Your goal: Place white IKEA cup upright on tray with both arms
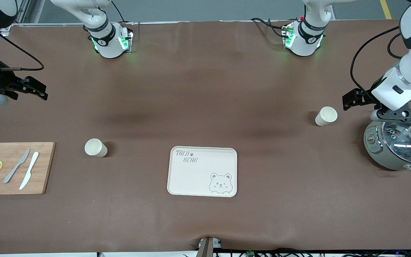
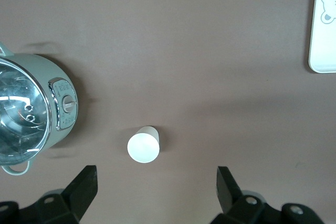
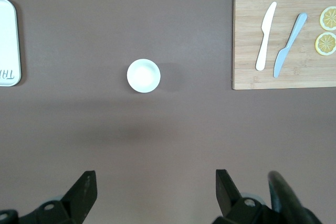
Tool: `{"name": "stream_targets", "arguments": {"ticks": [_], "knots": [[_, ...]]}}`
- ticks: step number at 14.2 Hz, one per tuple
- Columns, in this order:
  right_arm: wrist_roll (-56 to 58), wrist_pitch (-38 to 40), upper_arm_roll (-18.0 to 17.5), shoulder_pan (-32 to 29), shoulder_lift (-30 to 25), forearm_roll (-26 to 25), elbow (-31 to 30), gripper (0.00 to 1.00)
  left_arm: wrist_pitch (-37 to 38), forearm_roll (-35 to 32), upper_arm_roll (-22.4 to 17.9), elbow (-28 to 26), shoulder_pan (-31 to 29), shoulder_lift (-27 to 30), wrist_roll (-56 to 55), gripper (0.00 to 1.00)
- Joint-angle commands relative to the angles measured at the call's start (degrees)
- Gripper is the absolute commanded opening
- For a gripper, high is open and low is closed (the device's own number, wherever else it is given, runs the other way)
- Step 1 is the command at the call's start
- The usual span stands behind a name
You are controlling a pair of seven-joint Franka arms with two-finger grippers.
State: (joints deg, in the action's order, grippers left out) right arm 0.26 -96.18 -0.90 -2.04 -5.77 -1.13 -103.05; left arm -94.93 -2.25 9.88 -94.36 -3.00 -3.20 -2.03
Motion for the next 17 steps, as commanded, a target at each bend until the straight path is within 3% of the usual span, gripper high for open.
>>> {"name": "stream_targets", "arguments": {"ticks": [1,17], "knots": [[0.10,0.64,-0.33,-0.51,0.15,-0.45,0.65,1.00,-0.69,0.67,0.14,-0.21,-0.16,0.30,0.27,1.00],[0.10,0.64,-0.33,-0.51,0.15,-0.45,0.65,1.00,-3.23,0.93,0.76,-0.30,0.45,-0.93,-0.17,1.00]]}}
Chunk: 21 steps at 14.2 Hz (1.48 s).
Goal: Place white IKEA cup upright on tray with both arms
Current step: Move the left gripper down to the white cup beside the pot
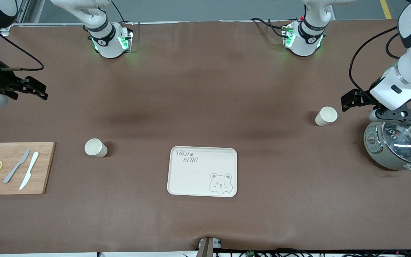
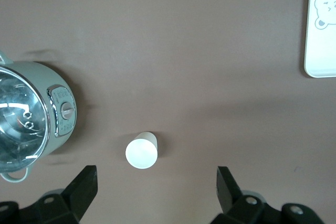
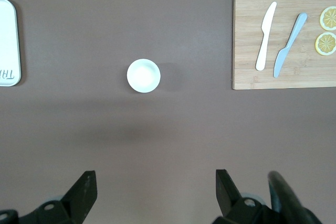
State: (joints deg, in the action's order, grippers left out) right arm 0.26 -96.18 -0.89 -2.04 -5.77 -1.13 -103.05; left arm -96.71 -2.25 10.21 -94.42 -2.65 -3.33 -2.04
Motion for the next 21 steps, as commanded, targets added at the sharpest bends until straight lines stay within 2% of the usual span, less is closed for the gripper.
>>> {"name": "stream_targets", "arguments": {"ticks": [1,3,7,12,14,17,21], "knots": [[0.10,0.64,-0.42,-0.51,0.23,-0.45,0.65,1.00,-2.50,0.93,0.69,-1.29,0.10,-1.15,-0.08,1.00],[0.10,0.55,-0.34,-0.51,0.23,-0.45,0.65,1.00,-6.36,0.93,0.78,-4.79,0.10,-1.15,-0.07,1.00],[0.10,0.47,-0.34,-0.51,0.23,-0.45,0.65,1.00,-15.85,0.23,1.83,-15.16,-0.16,-0.63,0.45,1.00],[0.10,0.38,-0.34,-0.51,0.32,-0.45,0.65,1.00,-23.59,0.14,1.83,-23.60,-0.51,-0.01,0.72,1.00],[0.10,0.38,-0.34,-0.51,0.32,-0.45,0.65,1.00,-28.50,0.06,1.83,-28.69,-0.86,1.21,0.89,1.00],[0.10,0.29,-0.34,-0.51,0.41,-0.45,0.65,1.00,-39.65,0.05,1.92,-38.97,-6.90,3.85,9.82,1.00],[0.10,0.29,-0.34,-0.51,0.49,-0.45,0.65,1.00,-48.11,0.14,1.92,-45.75,-12.80,3.86,17.75,1.00]]}}
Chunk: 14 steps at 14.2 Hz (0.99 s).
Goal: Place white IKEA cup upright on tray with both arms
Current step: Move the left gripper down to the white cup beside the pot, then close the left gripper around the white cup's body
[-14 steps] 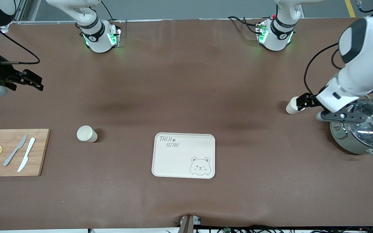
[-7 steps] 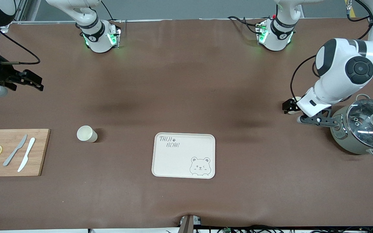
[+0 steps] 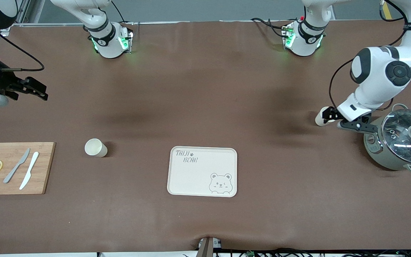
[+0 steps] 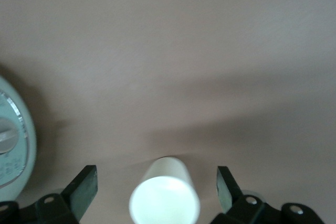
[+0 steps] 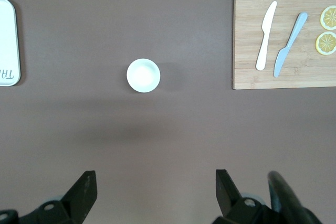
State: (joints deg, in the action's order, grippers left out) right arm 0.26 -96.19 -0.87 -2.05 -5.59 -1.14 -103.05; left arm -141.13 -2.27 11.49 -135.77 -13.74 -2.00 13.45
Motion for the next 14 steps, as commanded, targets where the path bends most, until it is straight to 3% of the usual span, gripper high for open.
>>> {"name": "stream_targets", "arguments": {"ticks": [1,7,14], "knots": [[0.10,0.22,-0.36,-0.50,0.32,-0.45,0.66,1.00,-5.46,0.08,0.64,-5.90,-2.69,2.52,3.50,1.00],[0.10,0.22,-0.36,-0.42,0.50,-0.45,0.66,1.00,-9.43,0.08,0.64,-11.18,-4.37,4.28,5.18,1.00],[0.10,0.30,-0.45,-0.42,0.50,-0.45,0.66,1.00,-13.64,0.08,0.64,-12.77,-7.53,2.44,7.99,1.00]]}}
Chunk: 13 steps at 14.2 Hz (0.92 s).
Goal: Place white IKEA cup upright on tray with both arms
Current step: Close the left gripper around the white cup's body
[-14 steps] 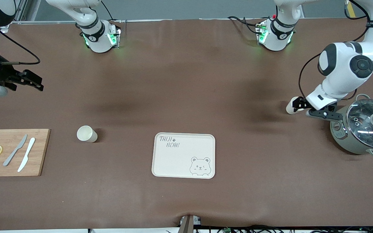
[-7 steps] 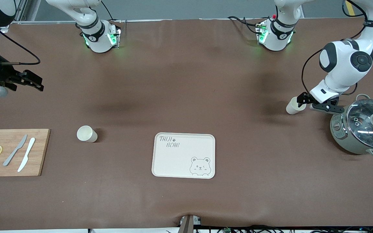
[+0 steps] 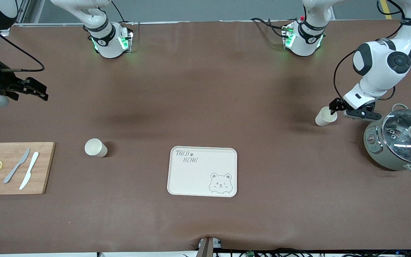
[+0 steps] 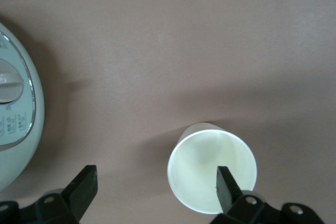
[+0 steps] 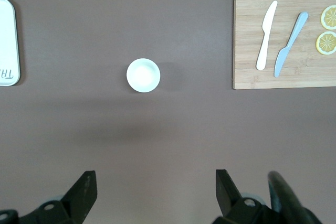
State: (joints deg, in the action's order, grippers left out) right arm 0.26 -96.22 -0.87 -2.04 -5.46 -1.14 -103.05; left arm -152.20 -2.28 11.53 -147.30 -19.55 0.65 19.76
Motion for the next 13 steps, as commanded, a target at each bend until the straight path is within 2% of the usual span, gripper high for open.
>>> {"name": "stream_targets", "arguments": {"ticks": [1,10,13], "knots": [[0.10,0.33,-0.36,-0.42,0.36,-0.36,0.74,1.00,-3.44,0.08,0.60,-1.24,-2.16,-0.82,2.29,1.00],[0.10,0.33,-0.44,-0.42,0.36,-0.36,0.65,1.00,-9.33,0.17,0.60,-1.15,-2.34,-6.00,2.56,1.00],[0.10,0.24,-0.44,-0.42,0.45,-0.45,0.65,1.00,-9.43,0.17,0.69,-1.15,-2.25,-6.18,2.56,1.00]]}}
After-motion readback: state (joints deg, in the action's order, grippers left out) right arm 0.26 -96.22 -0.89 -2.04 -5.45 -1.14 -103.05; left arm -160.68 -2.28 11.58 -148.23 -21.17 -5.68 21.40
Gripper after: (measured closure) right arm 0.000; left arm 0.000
